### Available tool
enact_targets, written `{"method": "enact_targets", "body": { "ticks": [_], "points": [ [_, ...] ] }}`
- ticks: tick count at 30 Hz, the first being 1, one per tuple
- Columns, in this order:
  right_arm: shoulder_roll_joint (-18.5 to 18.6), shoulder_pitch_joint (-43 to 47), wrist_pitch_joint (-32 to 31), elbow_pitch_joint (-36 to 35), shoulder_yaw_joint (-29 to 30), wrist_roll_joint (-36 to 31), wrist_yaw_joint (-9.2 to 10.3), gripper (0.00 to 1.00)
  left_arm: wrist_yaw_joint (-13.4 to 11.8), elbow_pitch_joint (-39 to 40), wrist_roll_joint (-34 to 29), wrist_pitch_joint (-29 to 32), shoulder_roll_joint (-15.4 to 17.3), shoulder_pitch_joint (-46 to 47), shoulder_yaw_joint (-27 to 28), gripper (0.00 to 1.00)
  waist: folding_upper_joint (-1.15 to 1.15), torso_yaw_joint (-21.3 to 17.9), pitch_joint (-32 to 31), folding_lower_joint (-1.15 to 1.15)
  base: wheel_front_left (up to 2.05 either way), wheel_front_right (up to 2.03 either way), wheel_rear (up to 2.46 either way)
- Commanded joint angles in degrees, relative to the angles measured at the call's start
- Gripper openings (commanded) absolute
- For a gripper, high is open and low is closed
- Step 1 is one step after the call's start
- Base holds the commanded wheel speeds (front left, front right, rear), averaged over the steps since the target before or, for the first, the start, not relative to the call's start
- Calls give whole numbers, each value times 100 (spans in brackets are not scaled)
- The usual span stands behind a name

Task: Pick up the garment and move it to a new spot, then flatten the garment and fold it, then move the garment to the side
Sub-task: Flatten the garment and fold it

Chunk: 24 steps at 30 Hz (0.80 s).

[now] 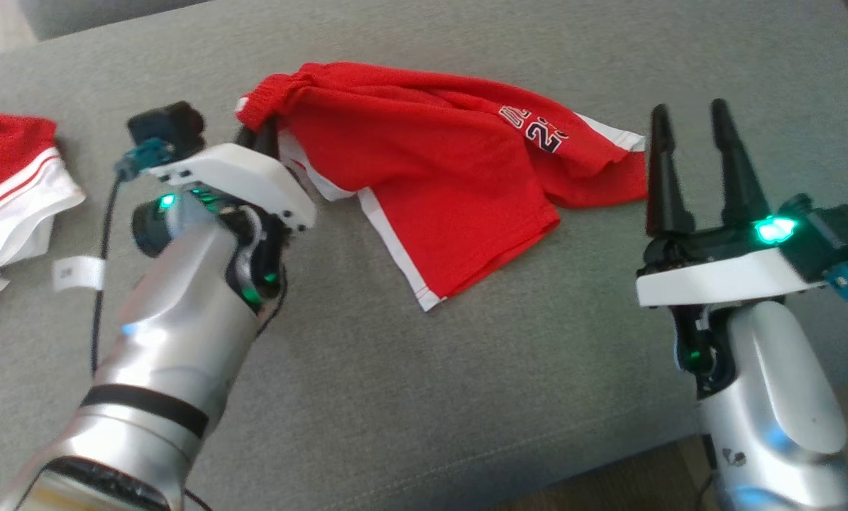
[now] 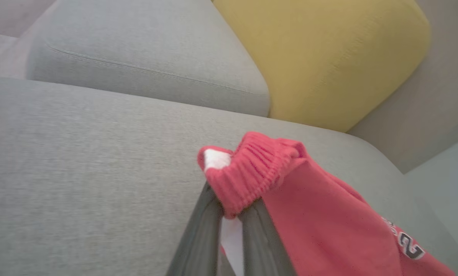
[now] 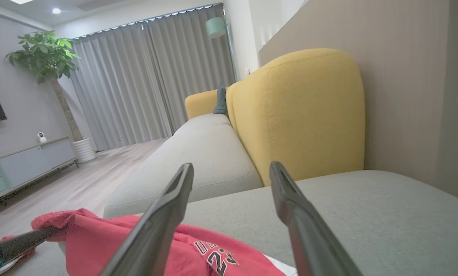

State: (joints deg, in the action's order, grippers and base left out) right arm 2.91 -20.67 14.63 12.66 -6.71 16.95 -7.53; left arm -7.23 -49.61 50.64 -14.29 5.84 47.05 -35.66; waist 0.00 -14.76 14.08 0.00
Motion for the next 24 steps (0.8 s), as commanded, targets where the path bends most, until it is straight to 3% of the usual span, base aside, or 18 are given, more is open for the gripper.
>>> {"method": "enact_targets", "body": {
  "ticks": [1, 8, 14, 18, 24],
  "points": [
    [-3, -203, 37, -126, -172, -55, 4, 100, 6, 92, -181, -69, 174, 177, 374, 100, 0, 99, 15, 0, 0, 0, 0],
    [-3, -198, 37, -36, -191, -115, 4, 100, 293, 175, -799, -70, 148, 262, 837, 100, 0, 396, -67, 0, 0, 0, 0],
    [-3, -66, 37, 64, -206, -207, 4, 100, 595, 1034, -1358, -70, 215, 0, 1557, 100, 0, 857, -285, 0, 0, 0, 0],
    [-3, 129, 37, 148, -231, -310, 4, 100, 742, 2000, -1737, -71, 291, -798, 2141, 100, 0, 1193, -510, 0, 0, 0, 0],
    [-3, 544, 37, 130, -78, -316, 4, 100, 982, 3496, -2251, -71, 188, -2717, 3041, 100, 0, 1629, -703, 0, 0, 0, 0]
  ]
}}
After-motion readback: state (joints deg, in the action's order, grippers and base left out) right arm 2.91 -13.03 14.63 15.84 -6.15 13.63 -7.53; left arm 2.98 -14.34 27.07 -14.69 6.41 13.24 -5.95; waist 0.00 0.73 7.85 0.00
